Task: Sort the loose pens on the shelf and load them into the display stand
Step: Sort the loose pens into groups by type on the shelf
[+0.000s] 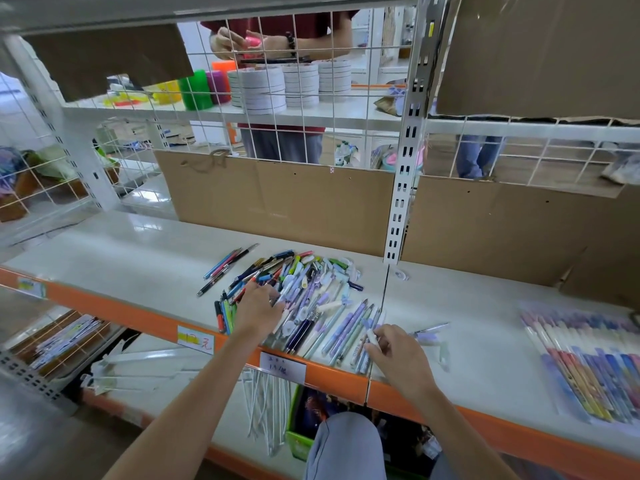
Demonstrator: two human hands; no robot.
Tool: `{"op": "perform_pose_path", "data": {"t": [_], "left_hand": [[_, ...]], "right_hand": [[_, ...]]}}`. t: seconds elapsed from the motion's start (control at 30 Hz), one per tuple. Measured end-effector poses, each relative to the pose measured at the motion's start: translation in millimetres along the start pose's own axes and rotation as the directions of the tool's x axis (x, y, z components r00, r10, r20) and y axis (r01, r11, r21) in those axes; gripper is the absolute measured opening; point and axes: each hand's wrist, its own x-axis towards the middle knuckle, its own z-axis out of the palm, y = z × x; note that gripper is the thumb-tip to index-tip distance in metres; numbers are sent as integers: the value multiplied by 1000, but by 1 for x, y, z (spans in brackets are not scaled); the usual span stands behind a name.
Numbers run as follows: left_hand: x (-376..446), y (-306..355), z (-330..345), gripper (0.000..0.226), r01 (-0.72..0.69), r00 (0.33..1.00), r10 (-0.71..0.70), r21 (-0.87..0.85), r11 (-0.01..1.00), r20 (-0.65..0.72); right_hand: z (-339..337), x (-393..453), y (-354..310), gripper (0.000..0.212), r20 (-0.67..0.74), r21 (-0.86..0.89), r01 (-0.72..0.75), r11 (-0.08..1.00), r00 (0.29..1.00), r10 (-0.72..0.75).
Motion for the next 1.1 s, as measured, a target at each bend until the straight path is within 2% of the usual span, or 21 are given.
{"op": "perform_pose_path", "data": {"t": [0.13, 0.43, 0.67, 0.73, 0.83, 0.9, 0.93, 1.1], "left_hand": [[-5, -2, 2, 30, -51, 997, 52, -25, 998, 49], [-15, 5, 10, 17, -189, 981, 190, -35, 981, 47], [-29, 12, 10, 14, -270, 957, 276, -67, 960, 94], [-32, 13, 9, 15, -302, 949, 306, -62, 951, 72], [-30, 7, 10, 23, -234, 972, 232, -71, 970, -37], [-25, 3, 8, 14, -150, 987, 146, -60, 987, -72], [-24, 3, 7, 11, -125, 990, 121, -46, 991, -70], [-16, 13, 8, 21, -74, 997, 74, 3, 997, 0]], "right_hand": [[0, 0, 0, 24, -6, 2, 1, 1000, 1000, -1], [-1, -1, -2, 27, -9, 4, -2, 1000, 1000, 2], [-2, -1, -1, 28, -12, 29, -10, 1000, 1000, 11], [-2, -1, -1, 28, -19, 37, -11, 999, 1000, 11], [-1, -1, -1, 30, -22, 39, -11, 999, 1000, 12], [-1, -1, -1, 30, -21, 38, -13, 999, 1000, 14], [-1, -1, -2, 29, -22, 33, -14, 999, 1000, 15], [-2, -1, -3, 29, -19, 30, -16, 999, 1000, 17]]}}
